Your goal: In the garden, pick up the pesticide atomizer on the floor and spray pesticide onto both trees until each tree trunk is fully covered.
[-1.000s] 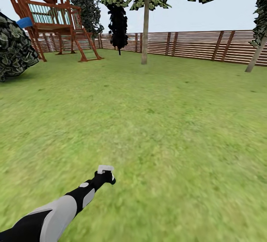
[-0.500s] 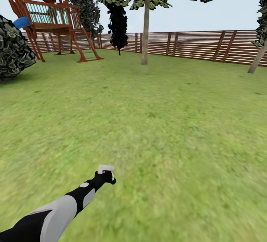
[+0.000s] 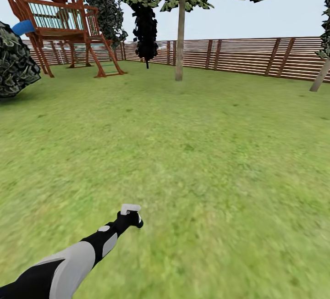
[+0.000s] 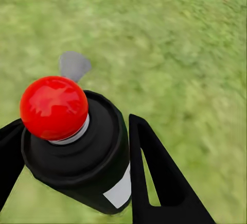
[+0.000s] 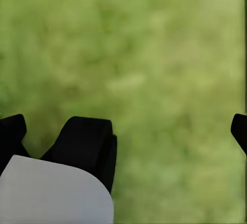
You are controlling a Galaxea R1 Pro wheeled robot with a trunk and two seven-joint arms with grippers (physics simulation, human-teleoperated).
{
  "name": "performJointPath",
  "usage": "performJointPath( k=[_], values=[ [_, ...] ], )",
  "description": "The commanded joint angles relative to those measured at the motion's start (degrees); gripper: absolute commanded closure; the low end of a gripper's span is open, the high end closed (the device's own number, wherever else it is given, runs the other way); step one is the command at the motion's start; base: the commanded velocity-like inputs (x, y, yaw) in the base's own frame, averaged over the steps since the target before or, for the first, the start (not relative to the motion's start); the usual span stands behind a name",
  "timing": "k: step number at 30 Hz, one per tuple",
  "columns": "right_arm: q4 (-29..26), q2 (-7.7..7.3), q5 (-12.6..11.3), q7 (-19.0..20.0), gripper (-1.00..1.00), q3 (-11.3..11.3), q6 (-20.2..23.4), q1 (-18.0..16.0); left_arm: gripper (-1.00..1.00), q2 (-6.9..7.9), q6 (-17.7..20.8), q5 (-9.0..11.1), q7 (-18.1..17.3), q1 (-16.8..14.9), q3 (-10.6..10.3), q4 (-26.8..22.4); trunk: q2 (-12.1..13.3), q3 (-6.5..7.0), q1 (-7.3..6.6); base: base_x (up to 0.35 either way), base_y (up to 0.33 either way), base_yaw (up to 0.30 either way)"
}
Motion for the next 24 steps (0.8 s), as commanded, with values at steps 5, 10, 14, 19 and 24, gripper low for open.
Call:
performJointPath(
  k=[5, 10, 14, 19, 24],
  values=[
    [0.2, -0.04, 0.5, 0.0, -1.00, -0.5, -0.4, -0.1, 1.00, 0.00, -0.2, -0.6, -0.1, 0.0, 0.5, 0.0, 0.0, -0.05, 0.03, 0.350, 0.000, 0.000],
    [0.2, -0.02, 0.6, 0.0, -1.00, -0.5, -0.4, -0.1, 1.00, 0.00, -0.2, -0.6, -0.1, 0.0, 0.5, 0.0, 0.0, -0.05, 0.03, 0.350, 0.000, 0.000],
    [0.2, -0.02, 0.6, 0.0, -1.00, -0.5, -0.4, -0.1, 1.00, 0.00, -0.2, -0.6, -0.1, 0.0, 0.5, 0.0, 0.0, -0.05, 0.03, 0.350, 0.000, 0.000],
    [0.2, -0.02, 0.6, 0.0, -1.00, -0.5, -0.4, -0.1, 1.00, 0.00, -0.2, -0.6, -0.1, 0.0, 0.5, 0.0, 0.0, -0.05, 0.03, 0.350, 0.000, 0.000],
    [0.2, -0.02, 0.5, 0.0, -1.00, -0.5, -0.4, -0.1, 1.00, 0.00, -0.2, -0.6, -0.1, 0.0, 0.5, 0.0, 0.0, -0.05, 0.03, 0.350, 0.000, -0.034]
  ],
)
